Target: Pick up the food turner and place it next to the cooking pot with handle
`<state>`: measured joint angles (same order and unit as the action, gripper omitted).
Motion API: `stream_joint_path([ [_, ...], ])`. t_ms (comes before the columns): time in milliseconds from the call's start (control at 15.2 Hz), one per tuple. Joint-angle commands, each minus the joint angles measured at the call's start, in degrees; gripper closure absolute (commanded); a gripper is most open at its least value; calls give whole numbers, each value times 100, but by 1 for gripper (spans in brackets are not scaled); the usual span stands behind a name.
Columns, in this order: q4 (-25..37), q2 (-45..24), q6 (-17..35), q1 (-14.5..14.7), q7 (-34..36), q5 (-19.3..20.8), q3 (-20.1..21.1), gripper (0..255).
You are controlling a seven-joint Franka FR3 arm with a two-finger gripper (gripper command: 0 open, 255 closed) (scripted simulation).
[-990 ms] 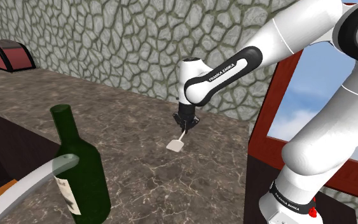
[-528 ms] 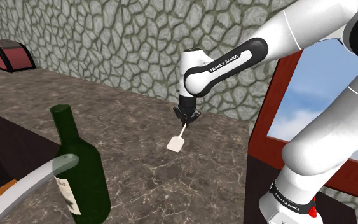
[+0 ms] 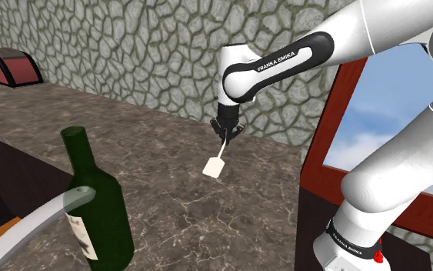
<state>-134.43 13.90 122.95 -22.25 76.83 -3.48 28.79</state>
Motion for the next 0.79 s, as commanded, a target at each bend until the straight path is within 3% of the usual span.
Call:
stream_joint_path([
  [0, 88, 78, -163, 8, -33, -32, -24, 255],
  [726, 704, 362, -1041, 17, -155, -112, -148, 255],
])
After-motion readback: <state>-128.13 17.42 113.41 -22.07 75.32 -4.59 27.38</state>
